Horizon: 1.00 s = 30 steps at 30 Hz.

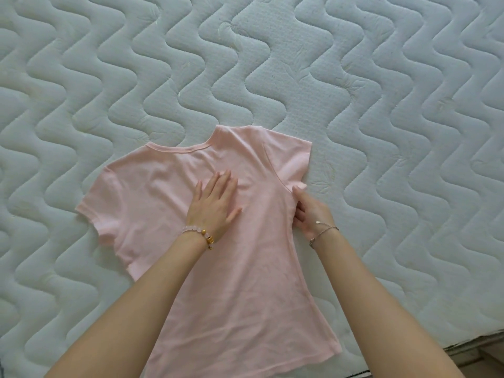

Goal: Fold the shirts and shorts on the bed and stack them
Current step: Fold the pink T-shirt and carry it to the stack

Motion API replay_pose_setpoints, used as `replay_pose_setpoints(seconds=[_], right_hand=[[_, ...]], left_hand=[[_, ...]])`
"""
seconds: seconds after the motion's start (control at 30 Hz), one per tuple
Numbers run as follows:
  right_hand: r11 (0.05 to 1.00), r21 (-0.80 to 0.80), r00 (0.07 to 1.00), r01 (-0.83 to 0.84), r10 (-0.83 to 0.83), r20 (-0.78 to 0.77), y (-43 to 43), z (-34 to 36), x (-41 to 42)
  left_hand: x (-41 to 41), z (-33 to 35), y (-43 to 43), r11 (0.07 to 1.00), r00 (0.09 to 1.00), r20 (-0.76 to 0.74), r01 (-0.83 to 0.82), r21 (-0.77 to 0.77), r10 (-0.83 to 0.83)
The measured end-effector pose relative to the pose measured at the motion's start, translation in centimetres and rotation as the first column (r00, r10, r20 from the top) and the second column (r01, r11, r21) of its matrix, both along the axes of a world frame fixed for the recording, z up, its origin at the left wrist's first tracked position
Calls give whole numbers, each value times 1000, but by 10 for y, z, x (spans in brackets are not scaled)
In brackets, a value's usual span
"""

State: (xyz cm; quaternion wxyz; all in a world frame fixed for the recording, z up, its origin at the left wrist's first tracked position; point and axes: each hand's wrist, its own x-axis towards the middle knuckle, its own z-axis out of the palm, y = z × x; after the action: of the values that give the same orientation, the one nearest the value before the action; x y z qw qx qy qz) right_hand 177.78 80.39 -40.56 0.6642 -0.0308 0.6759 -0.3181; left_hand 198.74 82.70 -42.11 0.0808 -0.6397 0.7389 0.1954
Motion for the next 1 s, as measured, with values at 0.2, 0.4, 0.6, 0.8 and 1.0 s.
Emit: replay_pose_setpoints(seconds=[0.2,0.4,0.6,0.8,1.0], right_hand=[[961,-229,910,-155,49,-411,-3,-3,8],[638,-373,614,-674,202,-763,16,4,36],[311,-156,267,-937,355,-896,44,-18,43],[396,-217,374,-892,378,-847,39,-12,43],[423,-197,338,-885,290,-895,43,-15,37]], left_hand=[[11,3,5,1000,1000,-30,-3,0,3],[37,2,17,998,999,-5,-52,30,52],[54,1,30,999,999,11,-36,19,35],[59,-3,31,999,999,-40,-37,-2,36],[57,3,29,986,988,-123,-112,-121,97]])
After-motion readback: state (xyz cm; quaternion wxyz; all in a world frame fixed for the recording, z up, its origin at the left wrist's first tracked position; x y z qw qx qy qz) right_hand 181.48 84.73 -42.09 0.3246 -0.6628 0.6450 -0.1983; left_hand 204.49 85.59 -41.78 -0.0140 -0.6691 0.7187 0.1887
